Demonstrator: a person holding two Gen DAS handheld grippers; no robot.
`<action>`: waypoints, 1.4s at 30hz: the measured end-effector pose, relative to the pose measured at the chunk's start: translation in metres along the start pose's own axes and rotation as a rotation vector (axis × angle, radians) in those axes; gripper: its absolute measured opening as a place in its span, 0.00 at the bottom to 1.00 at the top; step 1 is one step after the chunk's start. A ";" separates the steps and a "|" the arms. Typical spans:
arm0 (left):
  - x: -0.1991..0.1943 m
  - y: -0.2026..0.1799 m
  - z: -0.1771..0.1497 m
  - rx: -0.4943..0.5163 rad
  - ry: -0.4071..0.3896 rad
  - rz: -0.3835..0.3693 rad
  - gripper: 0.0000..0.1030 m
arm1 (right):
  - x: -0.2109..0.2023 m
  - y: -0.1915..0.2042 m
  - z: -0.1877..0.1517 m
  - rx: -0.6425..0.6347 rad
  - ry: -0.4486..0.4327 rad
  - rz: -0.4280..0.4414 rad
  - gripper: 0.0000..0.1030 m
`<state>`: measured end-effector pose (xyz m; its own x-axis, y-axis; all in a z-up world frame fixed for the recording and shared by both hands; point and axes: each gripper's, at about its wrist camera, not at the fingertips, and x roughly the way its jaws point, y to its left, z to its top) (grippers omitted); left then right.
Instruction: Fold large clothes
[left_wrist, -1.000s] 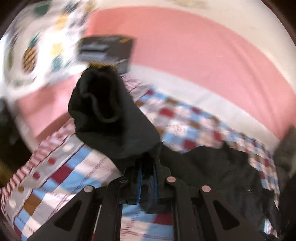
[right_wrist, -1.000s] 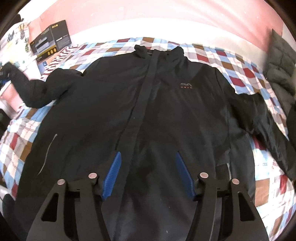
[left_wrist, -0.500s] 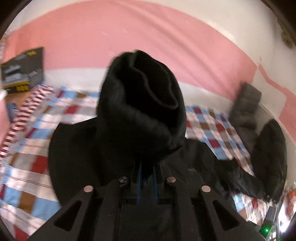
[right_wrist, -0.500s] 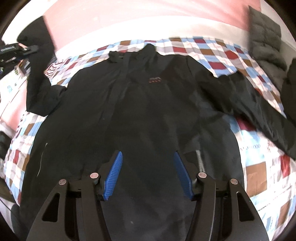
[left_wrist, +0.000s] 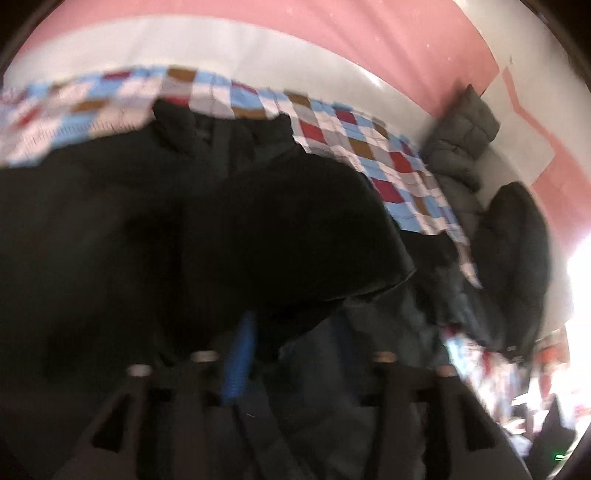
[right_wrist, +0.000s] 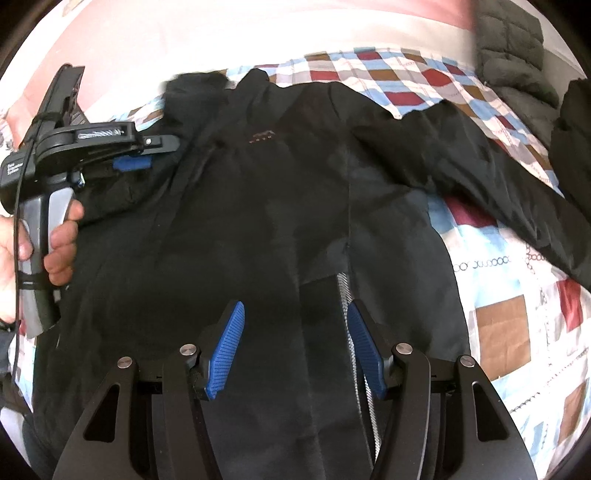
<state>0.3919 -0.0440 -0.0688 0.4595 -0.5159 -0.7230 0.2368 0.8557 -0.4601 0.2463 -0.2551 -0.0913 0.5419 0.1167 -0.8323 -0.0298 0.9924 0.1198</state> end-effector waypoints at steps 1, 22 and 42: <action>-0.006 -0.001 -0.002 -0.010 -0.013 -0.018 0.65 | 0.001 -0.002 0.001 0.007 0.004 0.005 0.57; -0.162 0.186 0.008 -0.189 -0.232 0.292 0.63 | 0.121 0.034 0.134 0.115 0.039 0.249 0.23; -0.104 0.170 0.011 -0.104 -0.194 0.291 0.18 | 0.054 -0.004 0.141 0.092 -0.193 0.081 0.21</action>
<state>0.3932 0.1554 -0.0657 0.6508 -0.2258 -0.7249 -0.0114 0.9518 -0.3066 0.3946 -0.2581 -0.0606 0.6914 0.1778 -0.7002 -0.0083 0.9711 0.2384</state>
